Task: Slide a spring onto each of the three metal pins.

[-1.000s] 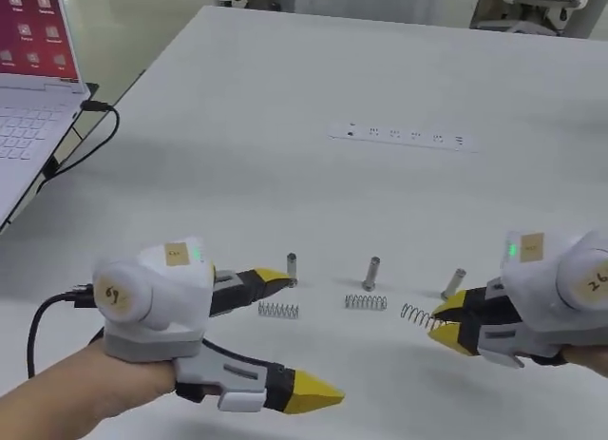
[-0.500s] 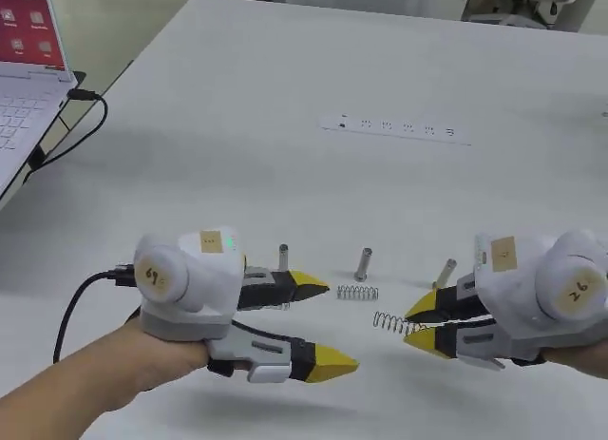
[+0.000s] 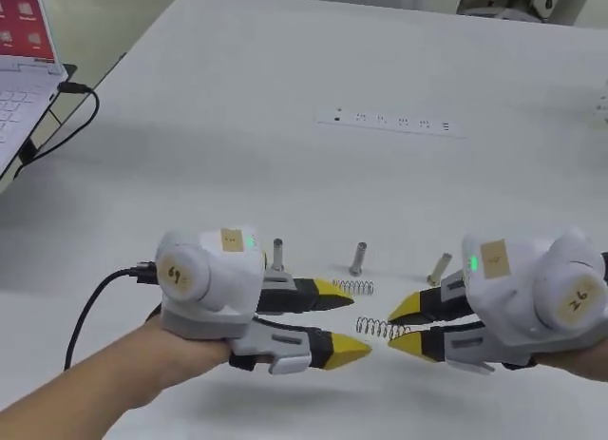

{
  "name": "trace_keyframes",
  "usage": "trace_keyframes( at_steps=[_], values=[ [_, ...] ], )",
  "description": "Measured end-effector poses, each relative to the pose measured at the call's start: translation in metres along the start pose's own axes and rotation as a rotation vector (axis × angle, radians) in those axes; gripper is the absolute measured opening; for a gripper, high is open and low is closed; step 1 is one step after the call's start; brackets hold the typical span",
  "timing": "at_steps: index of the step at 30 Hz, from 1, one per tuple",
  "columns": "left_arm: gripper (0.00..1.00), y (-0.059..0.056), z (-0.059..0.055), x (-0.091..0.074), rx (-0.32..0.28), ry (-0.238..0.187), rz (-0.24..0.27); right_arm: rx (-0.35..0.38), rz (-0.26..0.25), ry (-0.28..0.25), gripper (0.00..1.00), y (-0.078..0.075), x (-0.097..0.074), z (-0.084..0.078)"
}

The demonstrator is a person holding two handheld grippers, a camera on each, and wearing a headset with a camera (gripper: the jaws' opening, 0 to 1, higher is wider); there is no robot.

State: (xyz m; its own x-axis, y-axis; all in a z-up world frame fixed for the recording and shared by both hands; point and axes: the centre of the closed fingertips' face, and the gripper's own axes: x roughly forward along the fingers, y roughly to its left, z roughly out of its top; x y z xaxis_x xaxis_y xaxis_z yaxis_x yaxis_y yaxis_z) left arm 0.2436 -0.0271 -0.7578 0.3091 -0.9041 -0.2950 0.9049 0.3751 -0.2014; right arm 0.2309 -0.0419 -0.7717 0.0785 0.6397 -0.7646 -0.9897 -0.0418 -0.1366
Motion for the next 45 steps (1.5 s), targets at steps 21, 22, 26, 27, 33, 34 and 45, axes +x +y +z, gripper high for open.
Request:
trace_keyframes(
  at_steps=[21, 22, 26, 27, 33, 34, 45],
  values=[
    [0.04, -0.01, 0.0, 0.006, 0.006, 0.008, -0.056, -0.038, 0.025, 0.002, 0.08, 0.005, -0.001, 0.007],
    [0.04, -0.01, 0.0, 0.006, 0.009, 0.008, -0.056, -0.045, 0.026, 0.005, 0.08, 0.006, -0.001, 0.007],
    [0.03, -0.011, 0.0, 0.004, 0.005, 0.005, -0.057, -0.034, 0.028, -0.005, 0.08, 0.005, -0.002, 0.008],
    [0.03, -0.011, 0.001, 0.004, 0.003, 0.005, -0.057, -0.031, 0.028, -0.008, 0.08, 0.005, -0.002, 0.008],
    [0.02, -0.014, 0.0, 0.003, -0.001, 0.013, -0.064, -0.019, 0.033, -0.02, 0.08, 0.008, -0.001, 0.009],
    [0.02, -0.015, -0.001, 0.003, -0.004, 0.016, -0.068, -0.017, 0.035, -0.019, 0.08, 0.009, -0.001, 0.008],
    [0.02, -0.017, 0.003, 0.0, -0.016, 0.015, -0.074, 0.004, 0.025, -0.04, 0.09, 0.008, -0.005, 0.01]
  ],
)
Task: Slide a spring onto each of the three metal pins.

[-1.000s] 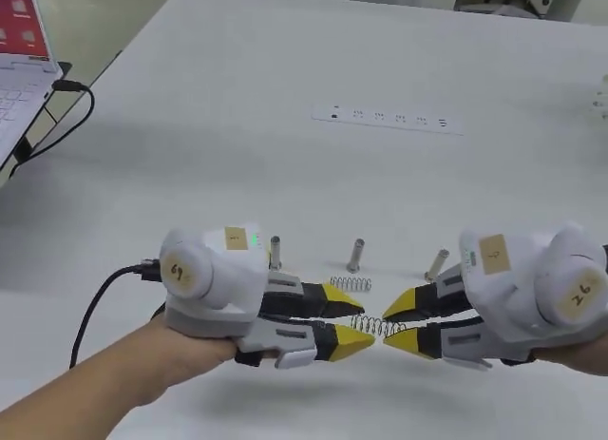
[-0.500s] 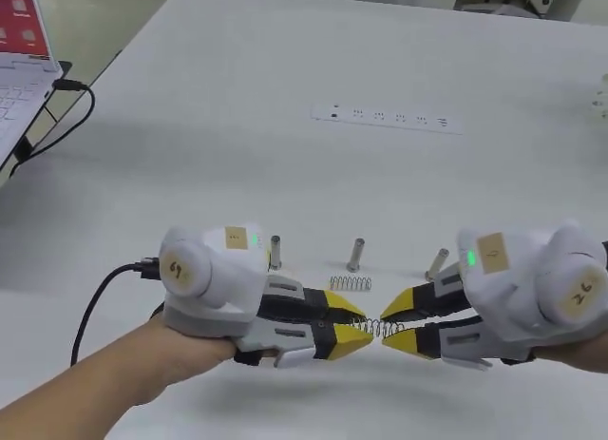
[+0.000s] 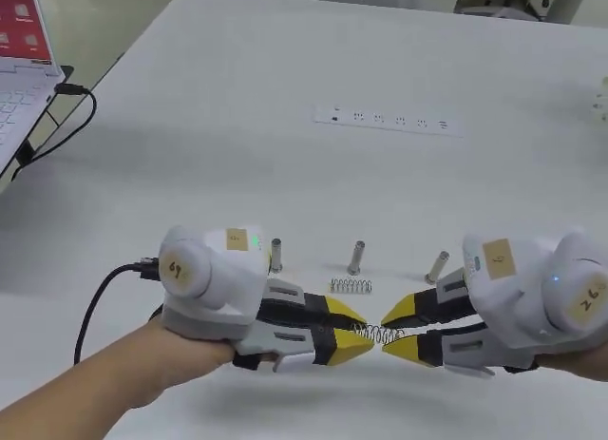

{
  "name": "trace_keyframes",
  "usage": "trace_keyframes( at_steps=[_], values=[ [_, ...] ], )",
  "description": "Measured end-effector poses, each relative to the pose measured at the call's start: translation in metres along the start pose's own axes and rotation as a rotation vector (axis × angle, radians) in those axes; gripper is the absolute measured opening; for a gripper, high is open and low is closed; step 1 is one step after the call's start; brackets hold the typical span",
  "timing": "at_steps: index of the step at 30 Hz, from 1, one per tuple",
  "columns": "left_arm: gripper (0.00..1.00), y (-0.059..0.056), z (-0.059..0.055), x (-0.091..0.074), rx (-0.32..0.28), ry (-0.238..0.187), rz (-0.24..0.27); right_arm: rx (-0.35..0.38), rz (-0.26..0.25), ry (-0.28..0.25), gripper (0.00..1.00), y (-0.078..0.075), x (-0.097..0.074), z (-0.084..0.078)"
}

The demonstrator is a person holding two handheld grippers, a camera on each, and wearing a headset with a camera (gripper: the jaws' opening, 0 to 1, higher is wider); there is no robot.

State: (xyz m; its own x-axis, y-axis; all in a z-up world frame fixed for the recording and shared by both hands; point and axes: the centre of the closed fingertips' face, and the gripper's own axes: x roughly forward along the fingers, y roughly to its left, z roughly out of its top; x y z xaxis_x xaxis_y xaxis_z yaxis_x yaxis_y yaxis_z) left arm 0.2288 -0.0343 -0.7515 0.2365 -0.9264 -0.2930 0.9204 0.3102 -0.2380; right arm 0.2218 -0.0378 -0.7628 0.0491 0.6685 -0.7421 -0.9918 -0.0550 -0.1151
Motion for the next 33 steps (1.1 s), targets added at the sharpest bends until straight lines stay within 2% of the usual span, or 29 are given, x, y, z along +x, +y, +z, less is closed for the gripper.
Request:
trace_keyframes(
  at_steps=[6, 20, 24, 33],
  values=[
    [0.02, -0.001, 0.002, -0.003, -0.01, -0.005, -0.002, 0.046, -0.006, -0.03, 0.11, -0.002, -0.003, -0.001],
    [0.02, -0.001, 0.0, -0.004, -0.016, 0.005, -0.003, 0.071, -0.012, -0.047, 0.08, 0.001, -0.003, -0.002],
    [0.02, -0.002, -0.004, -0.002, -0.005, 0.017, -0.006, -0.022, -0.013, -0.016, 0.08, 0.003, -0.008, 0.001],
    [0.02, -0.003, -0.005, -0.002, -0.003, 0.022, -0.012, -0.078, -0.007, -0.021, 0.07, 0.001, -0.015, 0.013]
  ],
)
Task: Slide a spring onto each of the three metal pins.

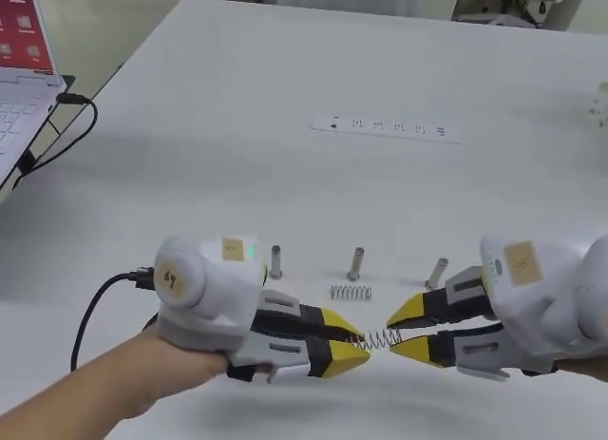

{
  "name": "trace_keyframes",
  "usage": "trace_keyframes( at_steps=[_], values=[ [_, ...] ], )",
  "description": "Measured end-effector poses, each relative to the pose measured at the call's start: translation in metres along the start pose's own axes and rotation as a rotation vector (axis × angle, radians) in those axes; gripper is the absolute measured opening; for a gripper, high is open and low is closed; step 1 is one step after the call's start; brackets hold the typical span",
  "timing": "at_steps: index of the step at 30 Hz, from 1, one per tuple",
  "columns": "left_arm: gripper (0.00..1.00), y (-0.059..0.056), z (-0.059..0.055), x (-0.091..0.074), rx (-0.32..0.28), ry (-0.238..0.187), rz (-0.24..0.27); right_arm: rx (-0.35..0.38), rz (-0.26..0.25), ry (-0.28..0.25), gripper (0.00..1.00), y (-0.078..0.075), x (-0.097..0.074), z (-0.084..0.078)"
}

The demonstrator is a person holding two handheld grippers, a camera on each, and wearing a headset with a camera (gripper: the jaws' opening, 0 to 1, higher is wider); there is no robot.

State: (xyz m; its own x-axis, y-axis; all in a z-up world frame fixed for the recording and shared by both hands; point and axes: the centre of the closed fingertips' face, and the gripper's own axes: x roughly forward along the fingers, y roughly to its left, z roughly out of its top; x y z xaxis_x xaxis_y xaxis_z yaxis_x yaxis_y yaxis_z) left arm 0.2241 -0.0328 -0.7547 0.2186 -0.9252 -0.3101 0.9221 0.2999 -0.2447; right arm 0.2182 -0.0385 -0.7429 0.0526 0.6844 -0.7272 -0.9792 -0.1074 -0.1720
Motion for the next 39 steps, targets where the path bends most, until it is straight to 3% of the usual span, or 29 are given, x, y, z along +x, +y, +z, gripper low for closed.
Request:
trace_keyframes(
  at_steps=[8, 18, 29, 39],
  values=[
    [0.02, 0.002, -0.003, -0.001, 0.013, 0.015, 0.006, -0.029, 0.016, -0.033, 0.08, 0.0, -0.001, 0.013],
    [0.02, 0.0, -0.005, 0.001, 0.025, 0.026, 0.006, 0.033, 0.024, -0.132, 0.08, -0.001, 0.0, 0.032],
    [0.02, -0.002, -0.003, 0.002, 0.03, 0.029, -0.002, 0.112, -0.021, -0.247, 0.08, -0.005, 0.004, 0.042],
    [0.02, -0.008, -0.003, 0.006, 0.044, 0.034, -0.016, 0.125, -0.04, -0.287, 0.08, 0.0, 0.006, 0.05]
  ],
)
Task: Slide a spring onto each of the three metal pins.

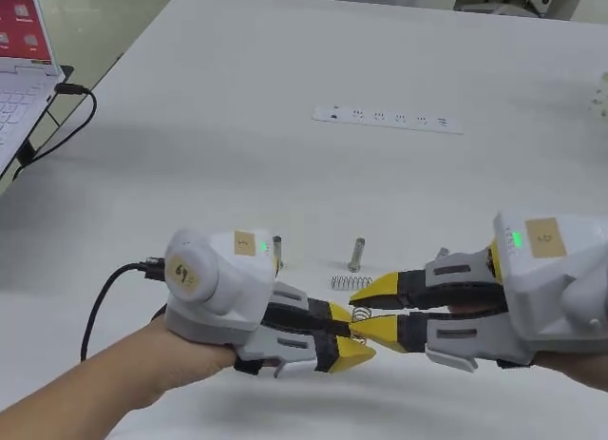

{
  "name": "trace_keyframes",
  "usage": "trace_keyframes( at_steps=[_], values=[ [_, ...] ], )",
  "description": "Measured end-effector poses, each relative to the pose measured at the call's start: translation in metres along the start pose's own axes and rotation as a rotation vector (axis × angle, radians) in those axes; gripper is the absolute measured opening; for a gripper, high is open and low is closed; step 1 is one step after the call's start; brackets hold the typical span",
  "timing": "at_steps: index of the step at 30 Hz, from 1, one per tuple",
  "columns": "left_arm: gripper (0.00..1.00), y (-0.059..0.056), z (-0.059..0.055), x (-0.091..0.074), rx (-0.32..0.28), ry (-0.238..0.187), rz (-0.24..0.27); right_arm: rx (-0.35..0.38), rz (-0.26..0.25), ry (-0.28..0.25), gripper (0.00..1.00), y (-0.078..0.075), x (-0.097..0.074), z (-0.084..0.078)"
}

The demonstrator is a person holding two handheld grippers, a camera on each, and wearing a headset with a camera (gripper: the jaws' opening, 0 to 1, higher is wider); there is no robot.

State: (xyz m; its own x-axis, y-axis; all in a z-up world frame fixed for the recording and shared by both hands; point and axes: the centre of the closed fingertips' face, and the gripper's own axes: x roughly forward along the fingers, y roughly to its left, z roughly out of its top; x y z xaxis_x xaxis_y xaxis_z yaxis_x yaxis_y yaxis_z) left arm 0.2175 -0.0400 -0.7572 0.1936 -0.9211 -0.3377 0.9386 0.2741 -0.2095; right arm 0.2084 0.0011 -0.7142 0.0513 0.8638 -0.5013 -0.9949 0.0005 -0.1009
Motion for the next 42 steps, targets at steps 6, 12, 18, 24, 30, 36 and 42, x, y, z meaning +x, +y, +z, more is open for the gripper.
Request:
trace_keyframes(
  at_steps=[6, 12, 18, 24, 30, 36, 42],
  values=[
    [0.02, 0.0, -0.002, -0.003, 0.018, 0.01, 0.005, 0.047, -0.003, -0.013, 0.08, -0.001, -0.001, -0.002],
    [0.01, 0.0, 0.002, -0.004, 0.01, -0.012, 0.008, 0.077, -0.017, -0.041, 0.09, -0.003, 0.0, 0.001],
    [0.02, 0.002, 0.006, -0.004, 0.001, -0.03, 0.009, 0.08, -0.024, -0.039, 0.09, -0.006, 0.0, -0.002],
    [0.02, 0.002, 0.007, -0.004, 0.006, -0.03, 0.015, 0.043, -0.023, -0.046, 0.07, -0.004, 0.0, 0.0],
    [0.03, 0.005, 0.009, -0.006, -0.001, -0.036, 0.036, 0.032, -0.031, -0.038, 0.07, -0.006, -0.001, 0.003],
    [0.16, 0.012, 0.007, -0.009, -0.012, -0.025, 0.071, 0.008, -0.042, -0.034, 0.07, -0.008, -0.001, 0.007],
    [0.21, 0.02, 0.0, -0.018, -0.018, -0.008, 0.11, -0.012, -0.055, -0.024, 0.07, -0.01, -0.002, 0.005]
  ],
)
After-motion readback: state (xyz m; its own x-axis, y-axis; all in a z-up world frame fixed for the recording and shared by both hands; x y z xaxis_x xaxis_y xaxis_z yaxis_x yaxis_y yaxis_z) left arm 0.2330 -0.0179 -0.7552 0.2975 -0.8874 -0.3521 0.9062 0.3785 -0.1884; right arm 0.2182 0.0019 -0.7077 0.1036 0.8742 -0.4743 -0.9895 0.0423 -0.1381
